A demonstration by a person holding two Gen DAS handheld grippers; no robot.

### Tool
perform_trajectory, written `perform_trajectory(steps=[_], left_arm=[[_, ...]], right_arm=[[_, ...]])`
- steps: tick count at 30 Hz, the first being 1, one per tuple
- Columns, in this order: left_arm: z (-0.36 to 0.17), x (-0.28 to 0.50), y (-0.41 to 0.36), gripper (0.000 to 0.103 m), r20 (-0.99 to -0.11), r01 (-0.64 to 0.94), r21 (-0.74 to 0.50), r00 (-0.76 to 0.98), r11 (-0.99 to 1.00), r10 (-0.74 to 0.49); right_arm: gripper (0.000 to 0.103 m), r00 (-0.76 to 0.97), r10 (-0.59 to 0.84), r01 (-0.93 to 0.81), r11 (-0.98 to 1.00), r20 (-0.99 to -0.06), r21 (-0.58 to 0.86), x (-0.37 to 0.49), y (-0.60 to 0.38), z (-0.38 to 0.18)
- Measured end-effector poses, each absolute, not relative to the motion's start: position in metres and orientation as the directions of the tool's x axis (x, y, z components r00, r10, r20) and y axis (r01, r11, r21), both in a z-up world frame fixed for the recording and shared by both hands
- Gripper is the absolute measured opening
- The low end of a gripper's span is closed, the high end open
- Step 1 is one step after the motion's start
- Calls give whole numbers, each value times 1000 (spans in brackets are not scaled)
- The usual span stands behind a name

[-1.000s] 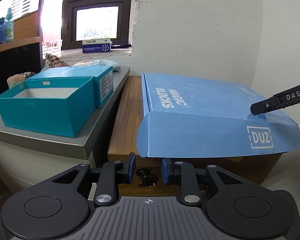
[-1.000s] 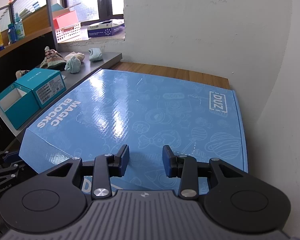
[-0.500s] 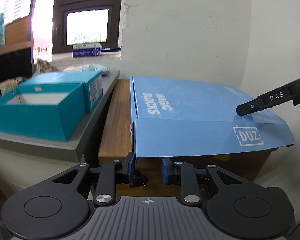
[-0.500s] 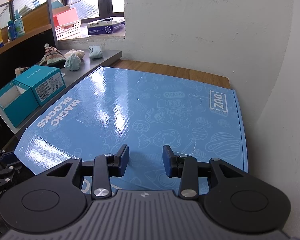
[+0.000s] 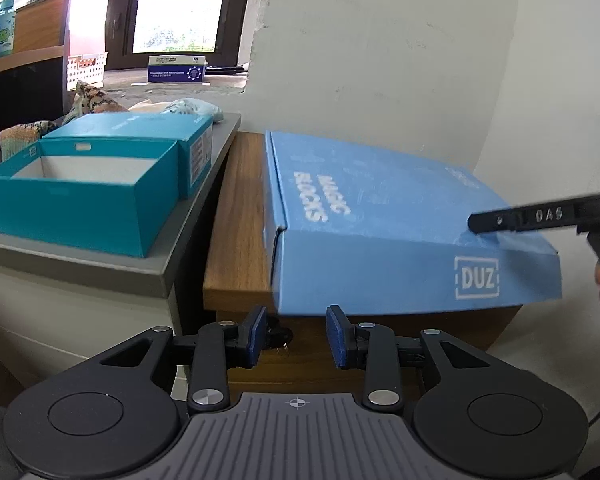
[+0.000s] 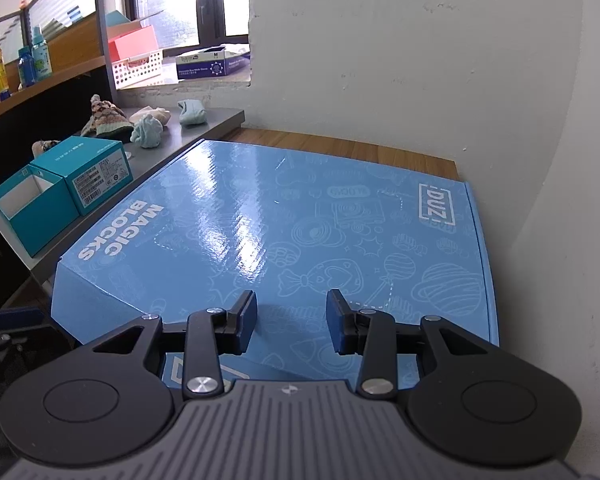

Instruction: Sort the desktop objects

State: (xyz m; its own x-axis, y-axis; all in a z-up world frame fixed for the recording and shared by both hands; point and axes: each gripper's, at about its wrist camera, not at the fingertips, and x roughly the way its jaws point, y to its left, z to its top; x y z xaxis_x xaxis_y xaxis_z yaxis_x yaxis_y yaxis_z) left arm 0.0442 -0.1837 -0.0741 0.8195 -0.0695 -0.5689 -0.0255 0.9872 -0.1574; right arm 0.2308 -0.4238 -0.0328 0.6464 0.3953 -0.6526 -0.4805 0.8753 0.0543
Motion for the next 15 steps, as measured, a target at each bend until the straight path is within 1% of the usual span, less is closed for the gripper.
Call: perform_trajectory(steps=[5, 7, 15], left_arm=[[-58, 58, -193, 36, -550, 27, -130, 830, 991, -95], [-54, 63, -199, 36, -545, 43, -106, 833, 993, -94], [-46, 91, -221, 36, -525, 122, -81, 839, 989, -147]], right_arm=[[45, 647, 404, -487, 872, -646, 58, 229, -426, -34], [46, 647, 412, -492, 868, -641, 62, 229, -427, -34], [47, 661, 421, -497, 866, -622, 58, 224, -429, -37]])
